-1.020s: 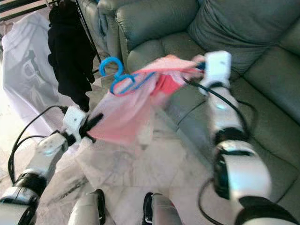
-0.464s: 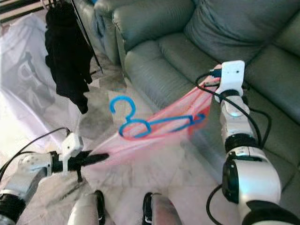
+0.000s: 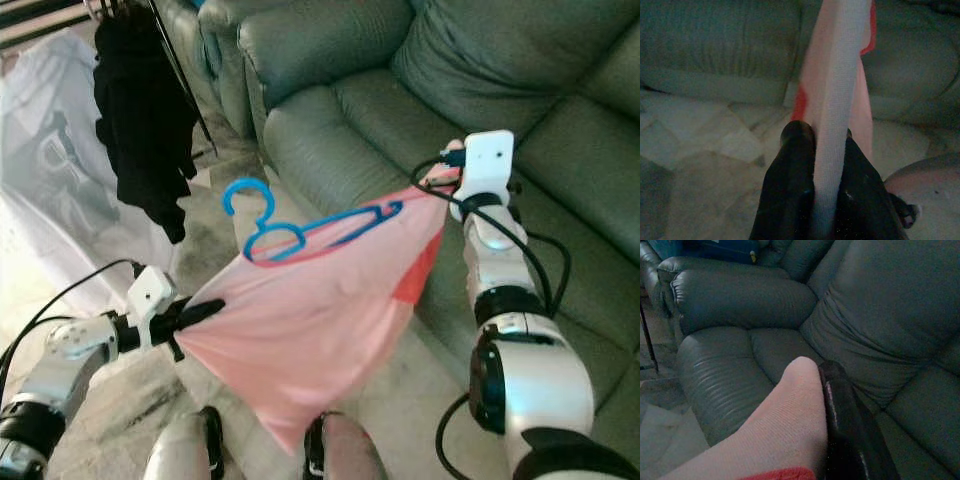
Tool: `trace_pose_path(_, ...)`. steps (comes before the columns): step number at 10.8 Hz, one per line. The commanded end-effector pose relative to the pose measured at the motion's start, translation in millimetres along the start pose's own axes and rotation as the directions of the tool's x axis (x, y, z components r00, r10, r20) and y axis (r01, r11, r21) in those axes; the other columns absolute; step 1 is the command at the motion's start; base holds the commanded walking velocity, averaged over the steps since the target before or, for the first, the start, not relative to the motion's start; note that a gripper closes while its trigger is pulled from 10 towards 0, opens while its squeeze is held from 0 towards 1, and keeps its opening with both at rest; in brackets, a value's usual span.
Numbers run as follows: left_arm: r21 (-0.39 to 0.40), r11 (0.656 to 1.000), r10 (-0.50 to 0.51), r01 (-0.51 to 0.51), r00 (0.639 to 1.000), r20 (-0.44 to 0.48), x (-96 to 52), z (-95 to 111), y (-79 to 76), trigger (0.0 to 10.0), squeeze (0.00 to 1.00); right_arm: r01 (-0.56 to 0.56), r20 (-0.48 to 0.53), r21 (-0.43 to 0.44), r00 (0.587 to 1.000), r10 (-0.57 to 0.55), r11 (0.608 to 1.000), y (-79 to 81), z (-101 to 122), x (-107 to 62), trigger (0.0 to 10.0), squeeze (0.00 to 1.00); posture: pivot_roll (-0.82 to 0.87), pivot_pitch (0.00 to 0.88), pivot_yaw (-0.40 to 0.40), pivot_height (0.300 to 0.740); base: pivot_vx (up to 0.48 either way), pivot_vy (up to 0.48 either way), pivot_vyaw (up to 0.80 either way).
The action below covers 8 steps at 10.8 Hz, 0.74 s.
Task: Hang hanger
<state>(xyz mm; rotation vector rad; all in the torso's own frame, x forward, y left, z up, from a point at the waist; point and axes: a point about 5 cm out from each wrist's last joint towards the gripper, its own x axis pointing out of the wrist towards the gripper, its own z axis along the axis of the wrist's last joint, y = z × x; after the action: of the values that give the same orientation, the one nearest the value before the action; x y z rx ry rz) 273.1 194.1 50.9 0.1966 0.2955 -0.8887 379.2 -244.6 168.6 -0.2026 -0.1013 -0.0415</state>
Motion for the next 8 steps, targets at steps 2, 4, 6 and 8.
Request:
trace_pose_path(2, -0.060, 0.995, 0.077, -0.076, 0.997, 0.003, -2.4, -7.6, 4.7, 0.0, 0.00, 0.008, 0.000, 0.034, 1.000, -0.008, 0.999, -7.0, -1.3, -2.4, 0.0, 0.00, -0.04, 0.180, -0.095, 0.740, 0.000, 0.000, 0.00)
trace_pose_path(4, -0.099, 0.984, 0.151, -0.148, 0.988, 0.023, -2.5, -9.5, 10.3, 0.0, 0.00, -0.036, -0.006, 0.067, 0.999, 0.037, 0.997, -3.8, -2.0, -2.4, 0.0, 0.00, -0.04, 0.180, -0.095, 0.740, 0.000, 0.000, 0.00)
trace_pose_path(6, -0.029, 0.975, 0.220, -0.221, 0.975, -0.042, 0.0, -15.7, 14.2, 0.0, 0.00, -0.104, -0.006, 0.112, 0.994, 0.105, 0.988, 10.1, -0.2, 0.0, 0.0, 0.00, -0.04, 0.179, -0.094, 0.740, 0.000, 0.000, 0.00)
trace_pose_path(8, -0.025, 0.946, 0.323, -0.324, 0.946, -0.039, 7.6, -12.3, 19.8, 0.0, 0.00, -0.188, 0.046, 0.131, 0.982, 0.184, 0.973, 35.5, 13.0, 6.2, 0.0, 0.00, -0.04, 0.174, -0.094, 0.740, 0.000, 0.000, 0.00)
